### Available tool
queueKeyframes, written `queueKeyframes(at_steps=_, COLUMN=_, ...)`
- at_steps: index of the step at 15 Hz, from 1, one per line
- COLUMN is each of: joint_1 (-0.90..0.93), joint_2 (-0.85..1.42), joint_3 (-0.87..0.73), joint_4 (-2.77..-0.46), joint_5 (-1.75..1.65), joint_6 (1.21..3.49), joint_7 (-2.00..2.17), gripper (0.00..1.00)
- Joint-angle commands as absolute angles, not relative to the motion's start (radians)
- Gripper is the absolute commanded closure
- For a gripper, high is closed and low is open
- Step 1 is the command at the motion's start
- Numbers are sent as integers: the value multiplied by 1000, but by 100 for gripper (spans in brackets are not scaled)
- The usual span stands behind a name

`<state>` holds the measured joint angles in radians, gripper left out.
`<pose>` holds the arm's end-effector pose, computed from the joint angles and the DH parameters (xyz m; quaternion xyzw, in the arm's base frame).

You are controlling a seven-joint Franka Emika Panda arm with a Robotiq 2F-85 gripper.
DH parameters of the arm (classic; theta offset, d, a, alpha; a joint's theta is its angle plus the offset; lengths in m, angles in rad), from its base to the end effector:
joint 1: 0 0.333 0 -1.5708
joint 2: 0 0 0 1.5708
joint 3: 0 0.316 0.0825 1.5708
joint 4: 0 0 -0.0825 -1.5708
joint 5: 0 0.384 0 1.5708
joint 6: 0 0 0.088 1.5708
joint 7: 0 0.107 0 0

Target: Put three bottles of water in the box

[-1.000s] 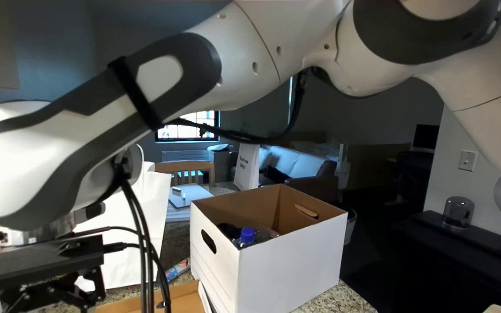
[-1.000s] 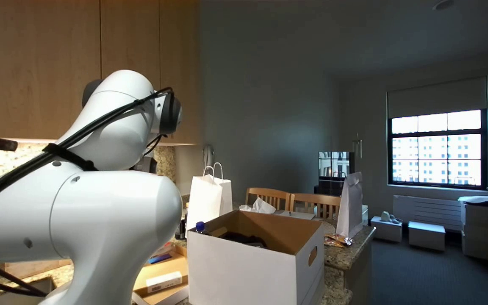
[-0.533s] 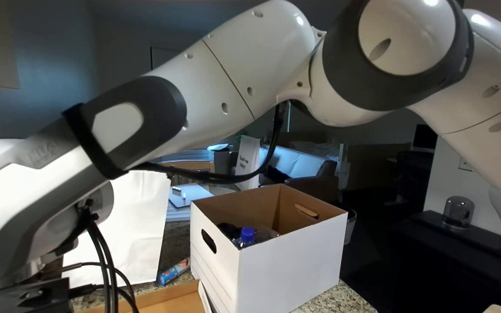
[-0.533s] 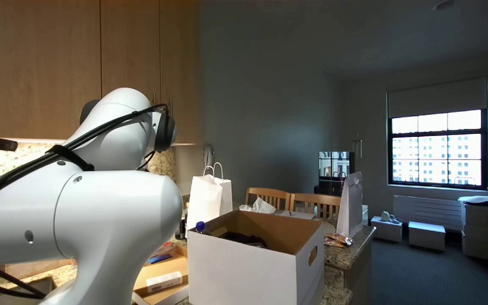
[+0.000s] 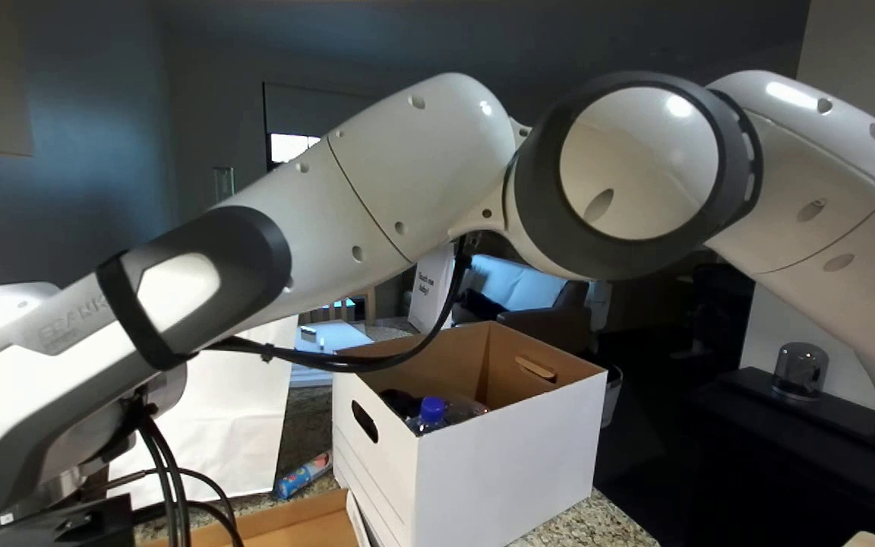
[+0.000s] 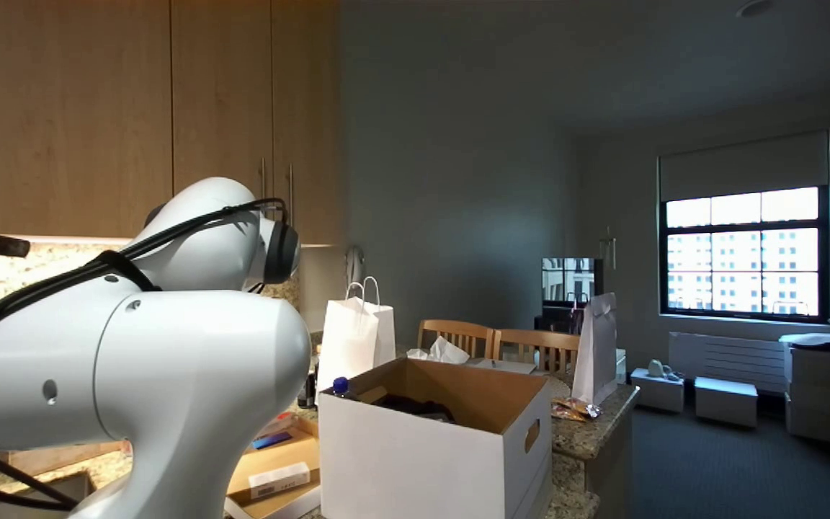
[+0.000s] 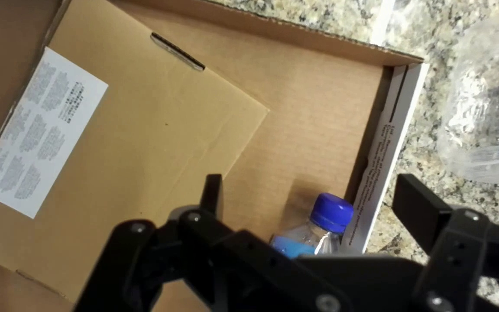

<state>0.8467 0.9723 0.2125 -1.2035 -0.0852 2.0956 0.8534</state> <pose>0.4084 0.6308 0.1883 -0.9947 -0.0825 0.0606 0.0057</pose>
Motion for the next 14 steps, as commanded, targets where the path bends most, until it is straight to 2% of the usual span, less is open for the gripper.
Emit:
queueKeyframes(at_steps=1, joint_1=863, joint_2=1052, joint_3=194, joint_4=-1080, joint_5=-55, joint_6=2028, joint_7=753, gripper=0)
queueKeyframes(at_steps=14, joint_1=837, joint_2=1228, joint_3=265, joint_4=-867, joint_5=-45, joint_6=1911, joint_7=558, gripper=0)
